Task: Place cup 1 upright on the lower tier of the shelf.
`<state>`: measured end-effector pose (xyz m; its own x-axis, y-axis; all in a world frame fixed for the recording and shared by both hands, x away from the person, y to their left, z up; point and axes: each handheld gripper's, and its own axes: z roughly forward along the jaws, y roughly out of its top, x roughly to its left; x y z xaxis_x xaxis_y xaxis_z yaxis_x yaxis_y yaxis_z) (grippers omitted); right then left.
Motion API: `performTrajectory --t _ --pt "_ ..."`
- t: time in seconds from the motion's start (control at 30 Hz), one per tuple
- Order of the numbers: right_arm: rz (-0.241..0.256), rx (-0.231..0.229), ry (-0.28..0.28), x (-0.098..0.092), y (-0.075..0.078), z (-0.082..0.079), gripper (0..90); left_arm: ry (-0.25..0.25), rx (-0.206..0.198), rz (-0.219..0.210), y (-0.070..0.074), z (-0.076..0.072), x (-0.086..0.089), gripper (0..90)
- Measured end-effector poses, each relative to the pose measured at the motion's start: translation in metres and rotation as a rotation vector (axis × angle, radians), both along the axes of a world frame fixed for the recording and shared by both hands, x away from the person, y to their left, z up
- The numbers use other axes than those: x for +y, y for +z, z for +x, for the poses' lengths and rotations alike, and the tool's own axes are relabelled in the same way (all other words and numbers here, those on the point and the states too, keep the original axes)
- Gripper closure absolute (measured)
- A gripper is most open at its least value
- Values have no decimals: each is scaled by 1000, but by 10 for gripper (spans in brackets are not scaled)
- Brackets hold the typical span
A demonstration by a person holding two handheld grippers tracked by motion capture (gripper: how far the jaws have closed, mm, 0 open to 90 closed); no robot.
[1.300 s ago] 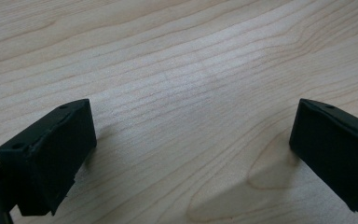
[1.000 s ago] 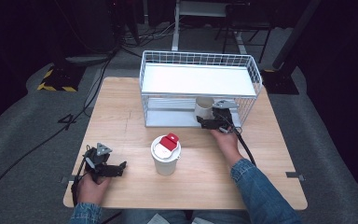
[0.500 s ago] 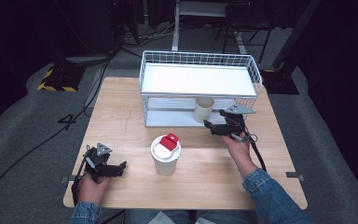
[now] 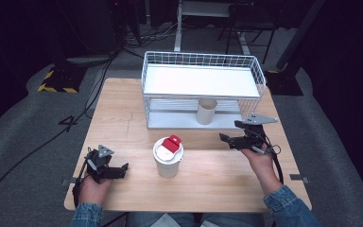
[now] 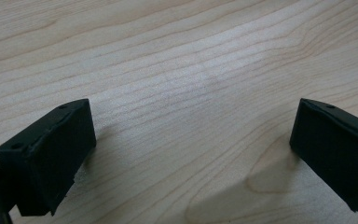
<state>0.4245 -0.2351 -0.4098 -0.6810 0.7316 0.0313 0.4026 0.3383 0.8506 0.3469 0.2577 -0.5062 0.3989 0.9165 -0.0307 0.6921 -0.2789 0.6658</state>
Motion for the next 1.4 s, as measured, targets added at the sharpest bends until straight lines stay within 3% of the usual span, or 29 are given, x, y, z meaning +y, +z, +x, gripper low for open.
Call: performTrajectory --t 0.13,0.3,0.53,0.63,0.7,0.83,1.03,1.4 --pt "-43 -22 12 -6 3 -13 90 -1 1 0 0 0 0 7" --pt "-13 -25 25 -18 4 -28 87 3 0 0 0 -1 0 8" --pt "-25 -41 5 -41 1 -46 83 -17 -4 -5 0 -2 3 24" --pt "-17 0 10 -52 -4 -52 77 -19 -5 -4 0 -2 3 24" --pt "16 41 10 -59 -10 -56 62 -19 -4 -5 0 -2 3 24" --pt "40 38 -7 -68 -20 -63 62 -19 -5 -5 0 -2 3 24" --pt "23 78 -9 -79 -30 -69 62 -18 -4 -5 0 -2 3 24" --pt "-36 121 -68 -99 -58 -73 62 -17 -5 -4 0 -2 3 24"
